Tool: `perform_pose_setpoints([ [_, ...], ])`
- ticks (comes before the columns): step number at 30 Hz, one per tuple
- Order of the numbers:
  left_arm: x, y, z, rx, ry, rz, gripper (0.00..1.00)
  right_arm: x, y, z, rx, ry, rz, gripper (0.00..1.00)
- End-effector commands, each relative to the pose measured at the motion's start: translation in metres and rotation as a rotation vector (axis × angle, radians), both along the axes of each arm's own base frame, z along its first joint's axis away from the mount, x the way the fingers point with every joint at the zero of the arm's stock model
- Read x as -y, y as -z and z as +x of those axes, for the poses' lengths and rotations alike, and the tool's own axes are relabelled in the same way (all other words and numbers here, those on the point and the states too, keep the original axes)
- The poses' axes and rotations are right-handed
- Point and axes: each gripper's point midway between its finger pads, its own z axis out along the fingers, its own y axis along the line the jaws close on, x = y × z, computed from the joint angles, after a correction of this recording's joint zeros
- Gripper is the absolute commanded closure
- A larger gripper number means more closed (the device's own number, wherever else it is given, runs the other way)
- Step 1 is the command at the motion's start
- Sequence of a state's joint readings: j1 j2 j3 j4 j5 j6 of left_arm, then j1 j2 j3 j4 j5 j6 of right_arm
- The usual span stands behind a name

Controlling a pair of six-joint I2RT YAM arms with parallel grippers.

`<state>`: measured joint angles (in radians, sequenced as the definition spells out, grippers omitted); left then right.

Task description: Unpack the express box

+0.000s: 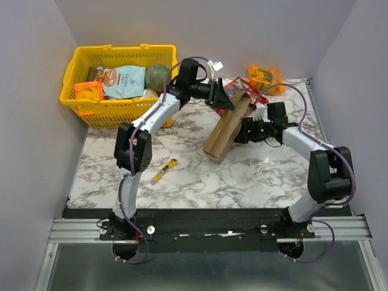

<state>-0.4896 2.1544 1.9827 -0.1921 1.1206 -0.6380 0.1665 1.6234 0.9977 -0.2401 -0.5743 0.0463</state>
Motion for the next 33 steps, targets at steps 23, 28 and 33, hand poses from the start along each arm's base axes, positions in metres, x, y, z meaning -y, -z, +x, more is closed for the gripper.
perform_pose_setpoints([
  [23,-0.040,-0.107,-0.091,0.151,0.169,-0.178,0.01,0.009,-0.079,-0.018,0.172,-0.080,-0.132,0.25],
  [28,-0.082,-0.069,-0.017,0.526,-0.437,0.463,0.02,0.013,-0.095,-0.022,0.218,-0.072,-0.140,0.26],
  [33,-0.107,-0.036,-0.026,0.508,-0.571,0.674,0.02,0.010,-0.098,-0.022,0.205,-0.057,-0.113,0.26],
])
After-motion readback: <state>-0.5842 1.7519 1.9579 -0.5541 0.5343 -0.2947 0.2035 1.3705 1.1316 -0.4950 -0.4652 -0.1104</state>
